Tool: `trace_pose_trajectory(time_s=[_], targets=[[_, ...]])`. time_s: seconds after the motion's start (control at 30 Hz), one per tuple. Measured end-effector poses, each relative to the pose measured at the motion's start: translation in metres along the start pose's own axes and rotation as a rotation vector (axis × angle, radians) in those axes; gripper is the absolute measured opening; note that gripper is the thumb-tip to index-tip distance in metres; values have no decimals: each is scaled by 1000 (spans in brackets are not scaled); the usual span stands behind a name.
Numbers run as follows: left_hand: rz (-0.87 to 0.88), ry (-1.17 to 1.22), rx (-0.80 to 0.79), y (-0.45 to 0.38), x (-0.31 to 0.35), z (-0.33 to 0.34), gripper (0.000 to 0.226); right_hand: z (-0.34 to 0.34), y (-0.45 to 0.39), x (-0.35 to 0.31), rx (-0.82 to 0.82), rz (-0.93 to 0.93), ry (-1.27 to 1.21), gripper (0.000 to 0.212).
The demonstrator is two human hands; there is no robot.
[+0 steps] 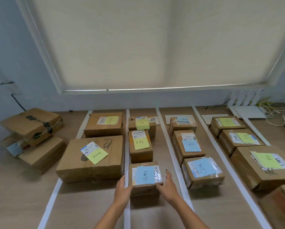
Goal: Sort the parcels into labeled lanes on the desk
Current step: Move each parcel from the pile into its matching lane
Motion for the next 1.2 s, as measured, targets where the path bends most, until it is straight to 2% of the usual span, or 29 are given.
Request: trace_pose_trajectory(time_s=[0.1, 0.33, 0.47, 0.7, 0.93, 1.2], targets=[[45, -41, 3, 9, 9, -27, 59, -16, 10, -26, 77, -60, 112, 86], [209, -85, 3, 23, 48, -94, 49, 22, 32, -112, 78, -212, 107, 55], [256, -87, -13, 17, 43, -142, 50, 86, 45, -138, 69, -246, 110, 60], [280, -115, -24, 0, -15, -268, 48, 235, 76, -168, 45, -273, 209, 61], [264, -110, 36, -15, -61, -392, 50, 375, 80, -207, -29, -280, 112, 60], [272, -53, 66, -52, -69, -451, 48, 450, 57, -229, -97, -263, 30, 58]])
Point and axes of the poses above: each hand's wrist, its own y-axis away from the middle knuckle, its own z-axis out of the palm, x = y × z, the point moved 7 cm from there along -y, towards the middle knuckle, and after that the axes turned 11 degrees about -y, right-handed, at the moved point
